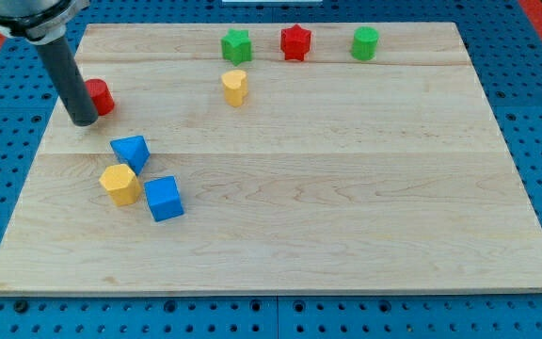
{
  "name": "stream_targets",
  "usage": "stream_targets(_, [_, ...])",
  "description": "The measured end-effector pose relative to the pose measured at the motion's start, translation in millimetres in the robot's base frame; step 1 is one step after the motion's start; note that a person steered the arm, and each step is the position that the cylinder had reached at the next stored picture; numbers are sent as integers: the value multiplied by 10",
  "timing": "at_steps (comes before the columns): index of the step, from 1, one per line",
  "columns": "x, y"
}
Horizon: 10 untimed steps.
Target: Move the red circle near the green star
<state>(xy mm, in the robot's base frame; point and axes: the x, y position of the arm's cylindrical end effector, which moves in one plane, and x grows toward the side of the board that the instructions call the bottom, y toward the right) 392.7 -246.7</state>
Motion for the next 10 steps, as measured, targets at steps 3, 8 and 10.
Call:
stream_targets(3, [-292,49])
stream_targets(8, [-895,172])
stream_targets(10, [-1063,554])
